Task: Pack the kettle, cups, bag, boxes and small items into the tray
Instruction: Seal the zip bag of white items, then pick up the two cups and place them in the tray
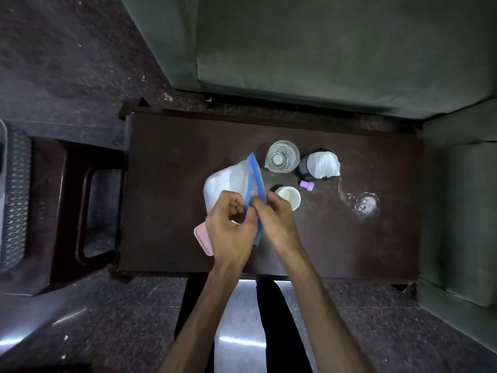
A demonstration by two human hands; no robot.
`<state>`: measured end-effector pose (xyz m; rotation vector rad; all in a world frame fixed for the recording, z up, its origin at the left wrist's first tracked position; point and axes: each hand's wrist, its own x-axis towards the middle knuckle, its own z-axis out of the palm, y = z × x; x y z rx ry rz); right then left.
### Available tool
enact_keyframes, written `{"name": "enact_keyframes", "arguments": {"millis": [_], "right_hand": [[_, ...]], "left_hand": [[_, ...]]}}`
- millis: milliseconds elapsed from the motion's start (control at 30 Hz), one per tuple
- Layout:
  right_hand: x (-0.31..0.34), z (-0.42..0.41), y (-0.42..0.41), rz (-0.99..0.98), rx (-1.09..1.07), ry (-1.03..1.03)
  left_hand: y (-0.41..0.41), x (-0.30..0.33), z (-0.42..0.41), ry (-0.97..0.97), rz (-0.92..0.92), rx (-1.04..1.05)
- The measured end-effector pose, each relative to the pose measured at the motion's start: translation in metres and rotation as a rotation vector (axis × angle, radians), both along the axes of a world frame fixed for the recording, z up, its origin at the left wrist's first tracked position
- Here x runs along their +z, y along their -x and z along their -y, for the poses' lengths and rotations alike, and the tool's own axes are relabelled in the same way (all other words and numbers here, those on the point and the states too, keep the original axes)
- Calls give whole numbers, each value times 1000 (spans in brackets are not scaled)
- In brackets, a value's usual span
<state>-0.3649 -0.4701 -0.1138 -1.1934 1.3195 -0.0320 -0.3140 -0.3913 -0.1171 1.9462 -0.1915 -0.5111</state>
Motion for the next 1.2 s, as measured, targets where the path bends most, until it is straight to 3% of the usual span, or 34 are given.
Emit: {"name": "enact_keyframes", "arguments": {"millis": [200,433,567,700,900,1067,1200], "right_hand": [[9,-13,-10,39,-127,-67],[21,-40,-36,150,-46,-165],[20,-54,-49,70,44,-89],[10,-59,-71,102,-26,-157],[-20,-60,-117,188,125,-304],[-55,-39,-117,2,101,-95],[-59,-13,-65,-281,61,348]], "left_hand": [[3,10,-21,0,-4,-94],[-15,15,-59,-32,96,-124],[-24,18,-71,-31,135,-210],[-38,10,-82,-139,235,-107],[-73,-17,-99,-233,339,-5],[-88,-43,-82,-218,27,-112],[-74,-56,-65,-286,66,-212]]}}
